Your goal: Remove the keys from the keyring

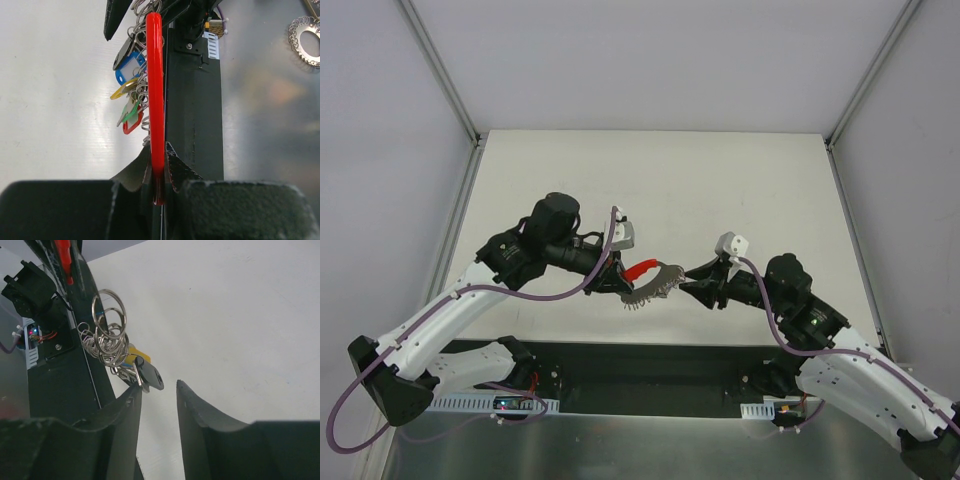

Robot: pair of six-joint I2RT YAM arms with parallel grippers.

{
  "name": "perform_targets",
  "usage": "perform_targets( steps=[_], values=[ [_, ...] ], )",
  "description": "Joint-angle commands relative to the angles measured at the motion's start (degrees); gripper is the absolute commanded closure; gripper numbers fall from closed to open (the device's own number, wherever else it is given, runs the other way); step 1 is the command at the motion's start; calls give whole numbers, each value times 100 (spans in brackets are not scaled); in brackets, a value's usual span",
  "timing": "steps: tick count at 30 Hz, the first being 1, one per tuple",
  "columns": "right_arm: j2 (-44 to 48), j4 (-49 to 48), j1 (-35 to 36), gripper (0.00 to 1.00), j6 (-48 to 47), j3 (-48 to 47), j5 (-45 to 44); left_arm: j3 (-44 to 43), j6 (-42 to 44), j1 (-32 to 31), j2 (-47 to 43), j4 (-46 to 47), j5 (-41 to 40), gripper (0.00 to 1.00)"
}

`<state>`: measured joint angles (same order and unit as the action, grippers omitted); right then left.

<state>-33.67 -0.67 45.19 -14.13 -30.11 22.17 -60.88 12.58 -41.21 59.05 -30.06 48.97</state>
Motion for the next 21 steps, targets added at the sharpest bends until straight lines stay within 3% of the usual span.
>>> perform_targets(
  steps=[1, 8, 14, 21],
  values=[
    [-25, -451, 77, 60, 112, 31, 384, -310, 113, -10, 2, 80, 130, 100],
    [-131, -680, 183, 54, 112, 102, 279, -328, 87, -1, 63, 80, 157, 100],
    [-227, -654, 236, 68, 16, 93, -230, -354, 113, -1, 54, 1, 131, 100],
    [-342, -847, 306, 71, -2, 137, -442, -416, 78, -1, 1, -183, -185, 100]
  ],
)
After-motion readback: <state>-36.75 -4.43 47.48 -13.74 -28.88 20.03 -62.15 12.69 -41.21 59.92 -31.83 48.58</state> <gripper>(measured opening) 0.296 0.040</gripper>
